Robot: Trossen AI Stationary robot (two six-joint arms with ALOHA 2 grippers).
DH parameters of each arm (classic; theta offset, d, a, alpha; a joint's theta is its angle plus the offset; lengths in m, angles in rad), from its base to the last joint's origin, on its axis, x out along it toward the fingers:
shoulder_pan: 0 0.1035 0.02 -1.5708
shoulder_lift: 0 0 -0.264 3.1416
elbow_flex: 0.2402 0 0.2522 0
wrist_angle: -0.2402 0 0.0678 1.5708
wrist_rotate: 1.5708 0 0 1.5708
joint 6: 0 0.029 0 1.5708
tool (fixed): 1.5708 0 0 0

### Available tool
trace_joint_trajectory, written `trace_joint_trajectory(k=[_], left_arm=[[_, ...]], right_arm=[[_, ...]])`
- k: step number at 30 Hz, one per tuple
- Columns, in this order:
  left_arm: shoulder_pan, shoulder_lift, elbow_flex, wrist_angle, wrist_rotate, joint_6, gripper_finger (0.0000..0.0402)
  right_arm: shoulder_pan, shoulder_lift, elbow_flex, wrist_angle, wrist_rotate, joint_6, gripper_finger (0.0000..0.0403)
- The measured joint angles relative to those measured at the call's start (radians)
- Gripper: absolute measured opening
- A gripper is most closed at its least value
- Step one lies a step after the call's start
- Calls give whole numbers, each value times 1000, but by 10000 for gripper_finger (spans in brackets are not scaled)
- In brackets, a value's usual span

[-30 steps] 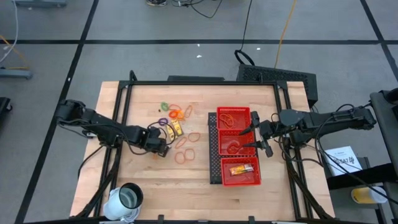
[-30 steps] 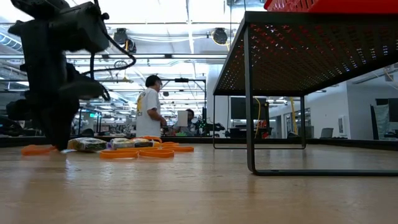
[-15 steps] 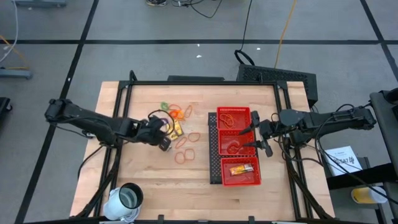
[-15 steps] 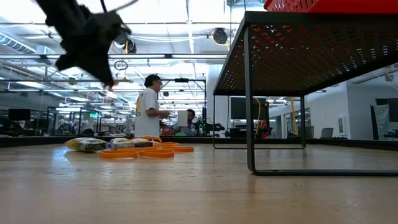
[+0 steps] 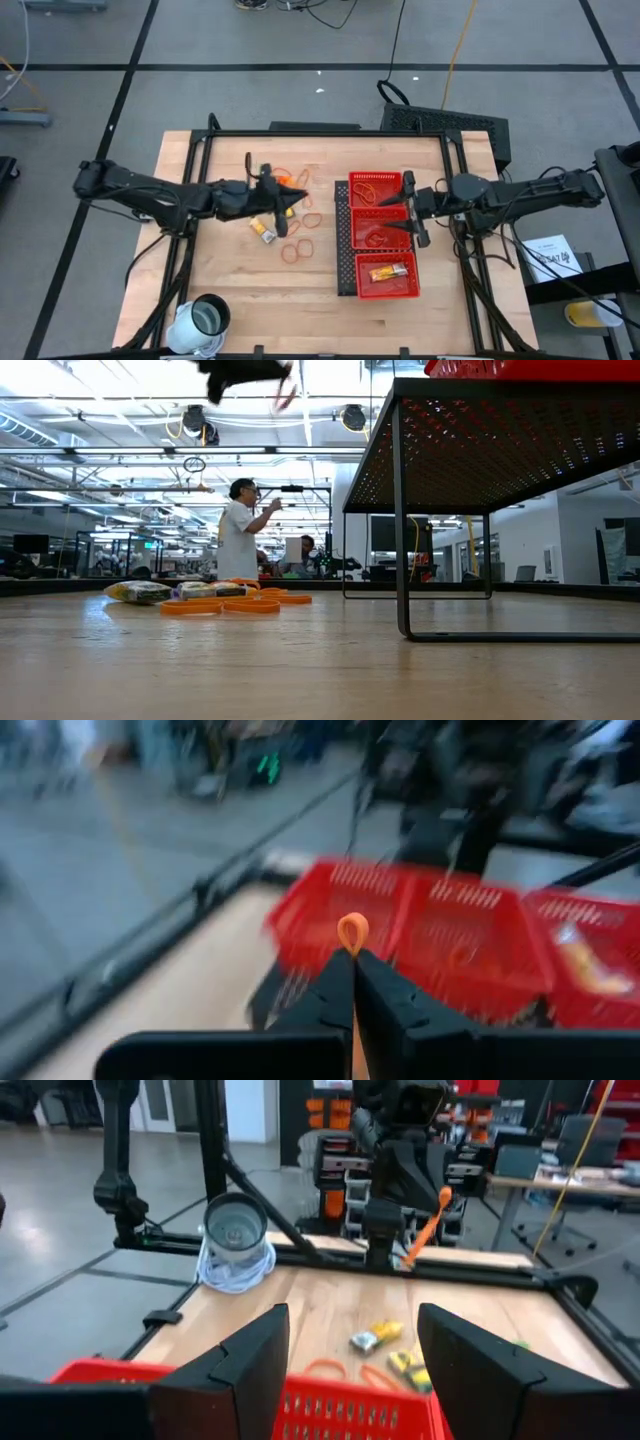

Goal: Pick & Place Office Desk Supplies
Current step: Put the orange rubber band into the top red bin on the shelf

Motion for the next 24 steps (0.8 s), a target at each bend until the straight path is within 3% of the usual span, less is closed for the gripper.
trace_joint_trajectory(k=[5,12,18,24], left_arm=[[48,70,0,228,150,119,11],[121,151,0,406,320,106,7],[137,215,64,390,360,109,4],[137,313,222,246,383,182,6]], right_arm=[[-6,100,0,140,-1,-18,212],[-73,247,0,342,-3,38,212],[-154,334,0,484,-8,147,212],[-200,419,0,621,-118,206,212]])
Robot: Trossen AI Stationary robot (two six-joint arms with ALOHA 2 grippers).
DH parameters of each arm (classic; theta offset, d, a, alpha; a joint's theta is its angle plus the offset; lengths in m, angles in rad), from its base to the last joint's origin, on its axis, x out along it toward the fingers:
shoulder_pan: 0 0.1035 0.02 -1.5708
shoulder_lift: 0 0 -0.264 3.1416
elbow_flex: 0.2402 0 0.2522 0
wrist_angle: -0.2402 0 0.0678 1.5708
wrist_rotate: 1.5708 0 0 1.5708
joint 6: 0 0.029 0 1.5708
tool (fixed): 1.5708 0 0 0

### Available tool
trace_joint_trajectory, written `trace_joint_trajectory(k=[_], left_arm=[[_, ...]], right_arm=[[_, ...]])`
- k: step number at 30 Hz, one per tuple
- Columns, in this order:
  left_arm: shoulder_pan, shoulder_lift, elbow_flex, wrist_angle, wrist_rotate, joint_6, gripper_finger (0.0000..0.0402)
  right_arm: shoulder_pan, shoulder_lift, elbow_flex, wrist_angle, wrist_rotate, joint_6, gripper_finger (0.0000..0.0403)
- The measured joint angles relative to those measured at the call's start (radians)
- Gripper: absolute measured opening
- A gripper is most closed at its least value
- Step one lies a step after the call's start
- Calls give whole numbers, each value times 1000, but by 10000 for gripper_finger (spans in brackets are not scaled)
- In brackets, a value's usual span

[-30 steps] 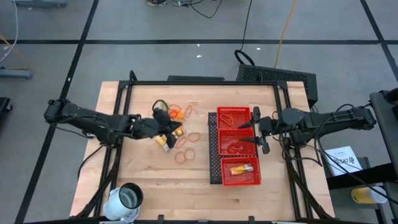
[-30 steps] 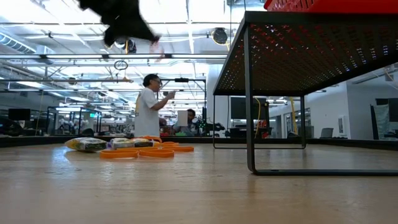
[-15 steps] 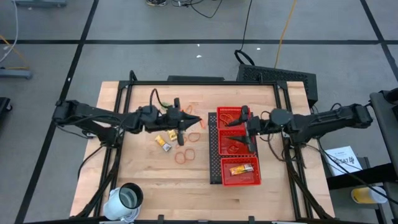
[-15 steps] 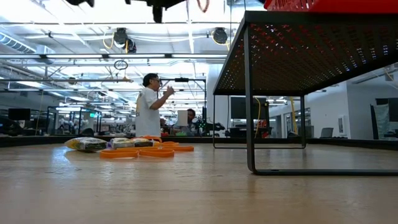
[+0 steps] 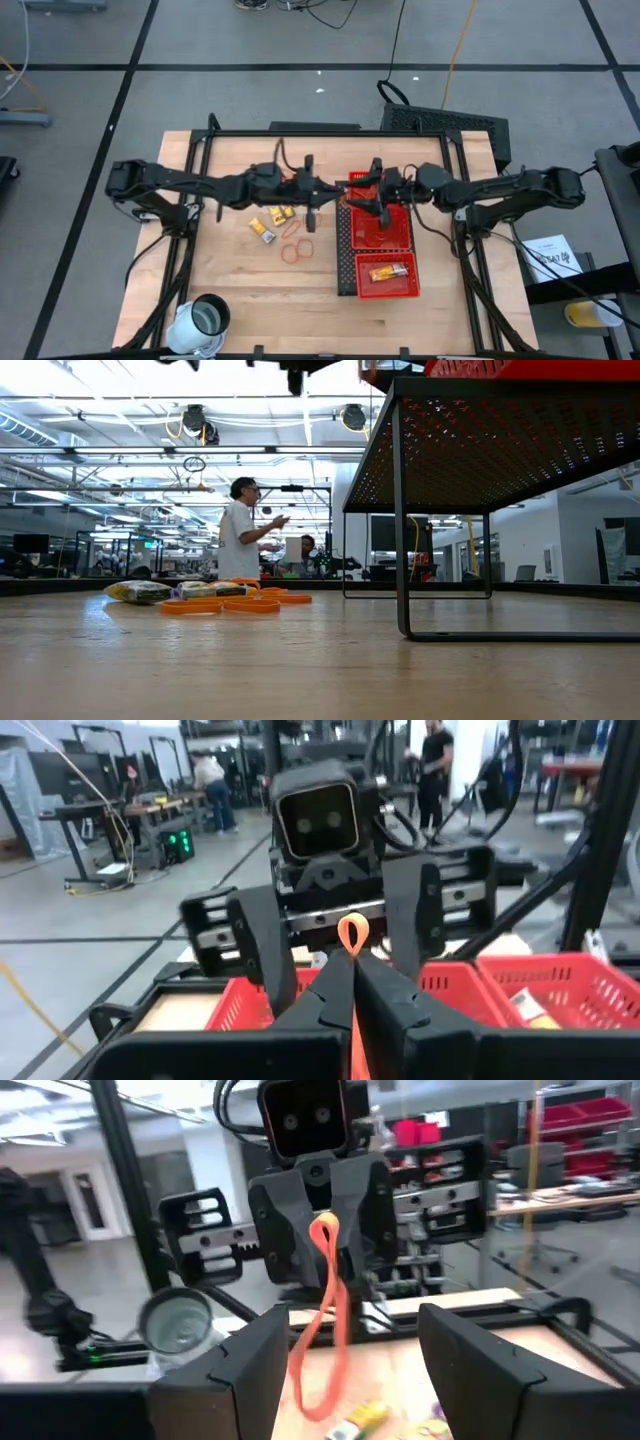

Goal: Pick & Place Office Desk Supplies
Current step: Put the orange rubber band into the top red bin on the shelf

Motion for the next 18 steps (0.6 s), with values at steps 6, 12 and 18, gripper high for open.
trace_joint_trajectory(k=[6,12,18], left_arm=[[0,84,114,-119,-9,23,13],[0,97,140,-156,-10,55,4],[0,62,141,-153,-11,53,12]], right_arm=[[-5,42,0,16,-20,-14,212],[-5,32,0,-24,-19,-51,176],[-5,10,0,-73,-20,-82,102]])
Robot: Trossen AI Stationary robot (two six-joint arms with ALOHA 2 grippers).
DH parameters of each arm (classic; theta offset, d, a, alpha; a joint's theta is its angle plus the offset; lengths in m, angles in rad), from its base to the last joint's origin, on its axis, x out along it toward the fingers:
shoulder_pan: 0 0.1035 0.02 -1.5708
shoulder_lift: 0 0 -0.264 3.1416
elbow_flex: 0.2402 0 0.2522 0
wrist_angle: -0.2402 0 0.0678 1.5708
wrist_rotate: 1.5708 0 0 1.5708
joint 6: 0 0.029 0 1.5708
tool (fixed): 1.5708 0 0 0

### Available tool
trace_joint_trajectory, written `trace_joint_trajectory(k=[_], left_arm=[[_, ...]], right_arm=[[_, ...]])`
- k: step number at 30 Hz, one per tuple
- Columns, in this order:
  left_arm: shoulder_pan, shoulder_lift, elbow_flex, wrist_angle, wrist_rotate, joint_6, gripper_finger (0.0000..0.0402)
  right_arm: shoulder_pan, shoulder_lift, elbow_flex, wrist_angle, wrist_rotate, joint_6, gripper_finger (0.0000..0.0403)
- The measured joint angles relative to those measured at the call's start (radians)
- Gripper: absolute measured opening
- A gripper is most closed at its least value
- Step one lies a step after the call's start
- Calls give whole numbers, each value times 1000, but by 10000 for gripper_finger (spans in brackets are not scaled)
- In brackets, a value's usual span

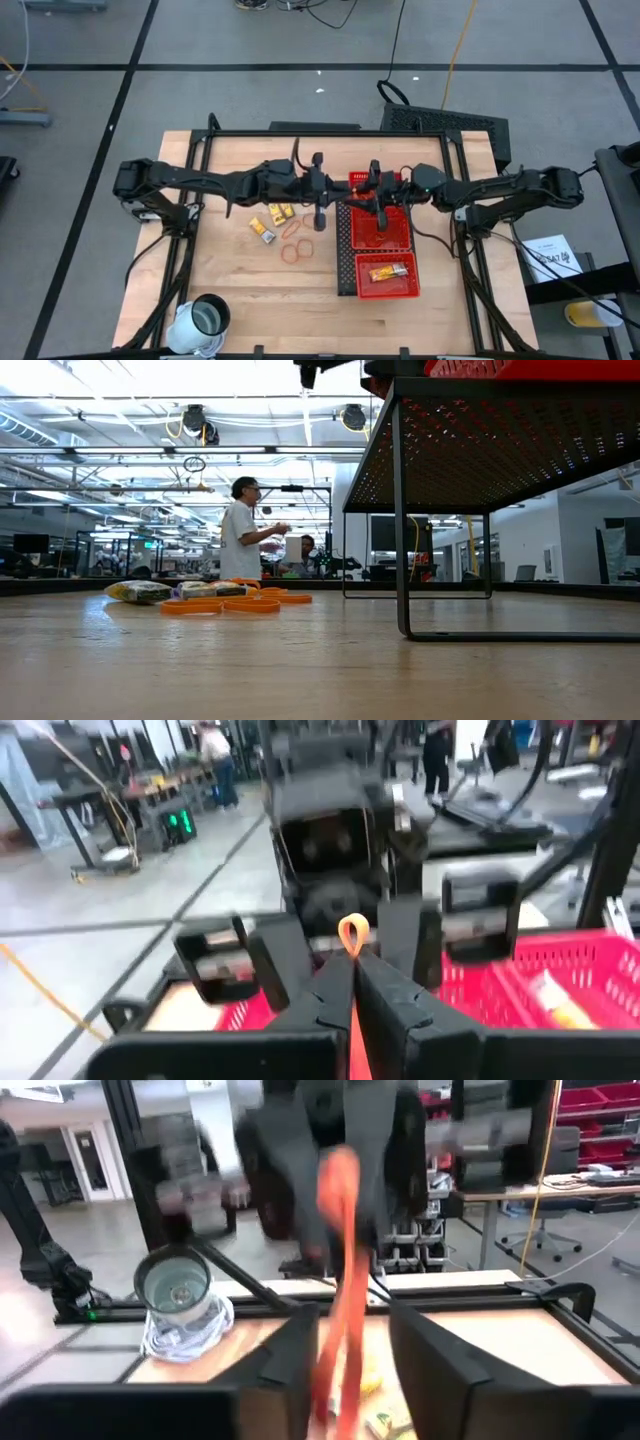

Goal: Pick & Place Office Desk Supplies
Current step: Put the orange rubber band into the top red bin on the shelf

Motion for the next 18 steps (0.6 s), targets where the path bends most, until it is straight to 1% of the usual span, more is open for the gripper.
trace_joint_trajectory(k=[3,7,13,16,18], left_arm=[[0,0,1,-4,0,1,4],[0,1,0,-10,0,-7,15],[0,1,0,-8,-12,-13,17],[-10,1,0,-12,-79,-12,26],[-18,1,0,-14,-126,-10,47]], right_arm=[[0,0,0,-1,-1,-19,62],[0,0,0,0,-1,-25,11],[0,0,0,0,-1,-46,3],[0,0,0,-9,-1,-45,3],[0,-4,0,-21,-1,-44,2]])
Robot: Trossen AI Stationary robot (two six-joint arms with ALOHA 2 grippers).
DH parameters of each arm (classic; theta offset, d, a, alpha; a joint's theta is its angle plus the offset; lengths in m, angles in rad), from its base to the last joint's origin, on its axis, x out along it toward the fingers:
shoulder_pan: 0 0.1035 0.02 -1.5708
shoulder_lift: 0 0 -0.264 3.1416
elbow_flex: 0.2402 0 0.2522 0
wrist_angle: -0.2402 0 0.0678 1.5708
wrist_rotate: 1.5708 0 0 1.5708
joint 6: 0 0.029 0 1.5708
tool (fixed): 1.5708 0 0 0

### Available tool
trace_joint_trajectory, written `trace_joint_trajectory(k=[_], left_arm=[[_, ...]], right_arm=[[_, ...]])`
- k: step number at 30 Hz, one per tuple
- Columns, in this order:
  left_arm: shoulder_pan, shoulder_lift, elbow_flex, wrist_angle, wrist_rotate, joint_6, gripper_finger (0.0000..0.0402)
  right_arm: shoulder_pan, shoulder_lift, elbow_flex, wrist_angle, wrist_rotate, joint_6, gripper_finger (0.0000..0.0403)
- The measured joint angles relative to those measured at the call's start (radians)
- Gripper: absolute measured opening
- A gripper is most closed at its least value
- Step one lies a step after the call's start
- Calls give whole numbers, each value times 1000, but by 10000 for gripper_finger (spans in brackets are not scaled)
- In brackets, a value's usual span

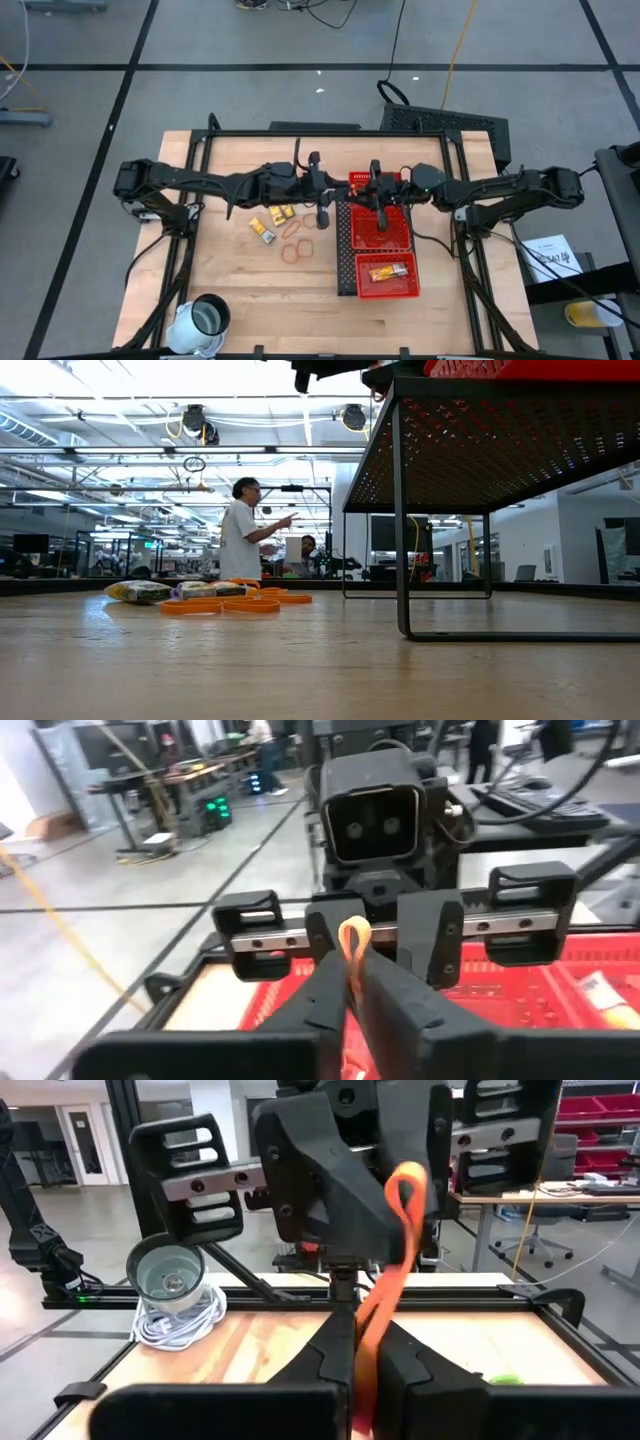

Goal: Pick & Place Office Desk Supplies
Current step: Put the orange rubber band into the top red bin on the shelf, then put the green spring keychain into the middle red bin on the shelf

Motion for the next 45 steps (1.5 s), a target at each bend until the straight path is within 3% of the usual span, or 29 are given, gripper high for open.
trace_joint_trajectory(k=[9,16,19,24,34,38,45], left_arm=[[-28,-37,0,2,-43,-3,202],[-40,-96,-1,-100,-48,24,270],[-24,-140,-10,-199,-74,-40,282],[21,-155,-78,-202,-57,-107,286],[117,-156,-255,-42,-57,-244,287],[120,-156,-259,-56,-56,-267,287],[116,-156,-259,-65,-56,-266,287]], right_arm=[[-6,-67,0,-84,0,-18,1],[-52,-177,0,-252,10,-27,1],[-72,-234,0,-344,54,-31,1],[-100,-312,1,-509,83,-42,0],[-110,-336,-1,-641,83,-33,7],[-109,-335,0,-638,83,-32,37],[-109,-335,0,-637,83,-27,138]])
